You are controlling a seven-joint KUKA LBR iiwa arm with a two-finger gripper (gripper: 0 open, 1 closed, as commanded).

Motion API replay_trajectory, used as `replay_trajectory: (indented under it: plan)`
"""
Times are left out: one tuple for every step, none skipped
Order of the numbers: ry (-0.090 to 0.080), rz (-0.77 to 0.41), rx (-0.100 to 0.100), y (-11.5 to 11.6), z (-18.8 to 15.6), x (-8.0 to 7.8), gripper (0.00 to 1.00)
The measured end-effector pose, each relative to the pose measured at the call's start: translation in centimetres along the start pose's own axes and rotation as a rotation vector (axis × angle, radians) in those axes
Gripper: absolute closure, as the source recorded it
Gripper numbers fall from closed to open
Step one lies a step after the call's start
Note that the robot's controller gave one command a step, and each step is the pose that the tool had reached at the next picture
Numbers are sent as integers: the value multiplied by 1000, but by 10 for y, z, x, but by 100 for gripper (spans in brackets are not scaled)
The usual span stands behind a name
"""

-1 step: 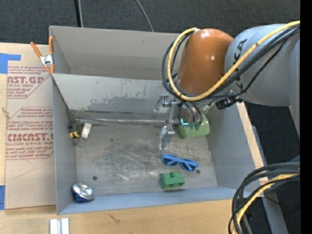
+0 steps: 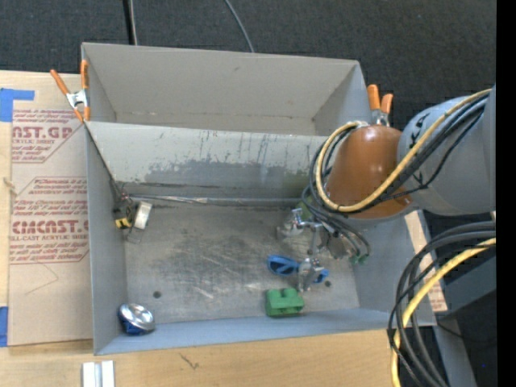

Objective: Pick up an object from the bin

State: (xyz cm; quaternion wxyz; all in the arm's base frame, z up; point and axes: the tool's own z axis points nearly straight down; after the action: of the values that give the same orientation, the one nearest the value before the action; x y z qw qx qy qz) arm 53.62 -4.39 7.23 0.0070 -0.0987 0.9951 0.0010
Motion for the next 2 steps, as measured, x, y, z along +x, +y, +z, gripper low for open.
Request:
replay_trajectory:
  plan:
    - [12, 145, 2, -15, -28, 17, 0]
    - [13, 493, 4, -45, -27, 14, 0]
